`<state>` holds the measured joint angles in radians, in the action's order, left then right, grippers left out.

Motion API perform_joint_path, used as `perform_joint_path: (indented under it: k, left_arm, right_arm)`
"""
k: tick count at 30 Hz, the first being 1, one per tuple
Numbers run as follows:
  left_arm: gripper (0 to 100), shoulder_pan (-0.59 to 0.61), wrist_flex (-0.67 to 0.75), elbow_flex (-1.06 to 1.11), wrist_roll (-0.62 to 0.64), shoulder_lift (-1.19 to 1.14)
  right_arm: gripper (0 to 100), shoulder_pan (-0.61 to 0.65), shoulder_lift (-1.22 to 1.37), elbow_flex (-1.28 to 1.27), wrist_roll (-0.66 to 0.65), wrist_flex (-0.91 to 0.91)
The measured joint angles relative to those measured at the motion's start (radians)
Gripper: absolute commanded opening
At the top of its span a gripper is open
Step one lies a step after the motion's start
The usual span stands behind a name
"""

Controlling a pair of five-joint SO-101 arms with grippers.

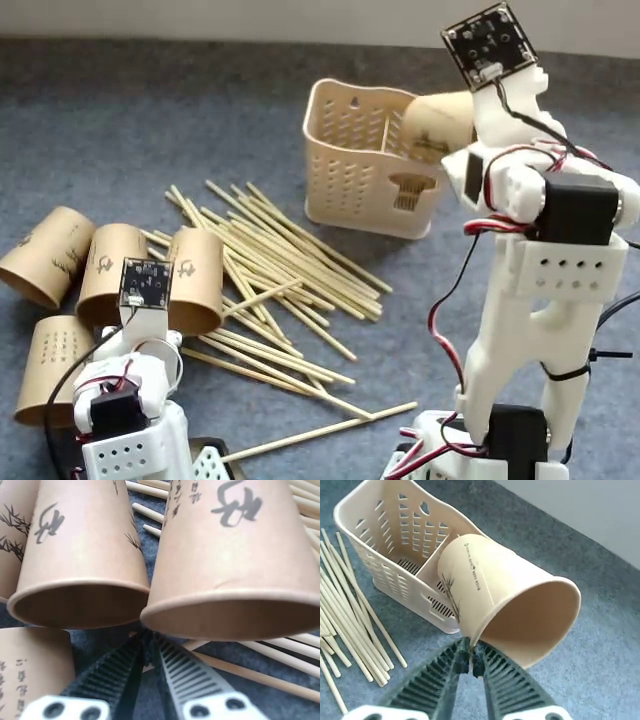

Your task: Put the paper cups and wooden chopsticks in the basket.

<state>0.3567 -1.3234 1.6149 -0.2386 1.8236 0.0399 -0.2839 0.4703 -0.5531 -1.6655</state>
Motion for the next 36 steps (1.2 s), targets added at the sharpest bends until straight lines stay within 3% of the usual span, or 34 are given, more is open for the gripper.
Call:
perform_joint_path:
  k: [3, 10, 23, 27, 33, 36]
  left_arm:
    - [3, 0.000, 0.000, 0.000, 0.000, 0.000]
    - [3, 0.000, 0.000, 0.000, 0.000, 0.000]
    - [3, 0.000, 0.000, 0.000, 0.000, 0.000]
    - [3, 0.000, 0.000, 0.000, 0.000, 0.000]
    - [3, 0.000, 0.000, 0.000, 0.000, 0.000]
    - [3, 0.000, 0.000, 0.000, 0.000, 0.000]
  right_arm:
    - [1.9, 0.031, 0.000, 0.000, 0.000, -0.002]
    - [17.7, 0.051, 0.000, 0.000, 0.000, 0.026]
    - [17.7, 0.061, -0.002, -0.051, 0.000, 0.157]
    - [17.2, 0.060, 0.000, -0.091, 0.084, 0.218]
    - [4.5, 0.063, 0.000, -0.092, 0.195, 0.276]
    - [4.2, 0.078, 0.000, -0.107, 0.207, 0.308]
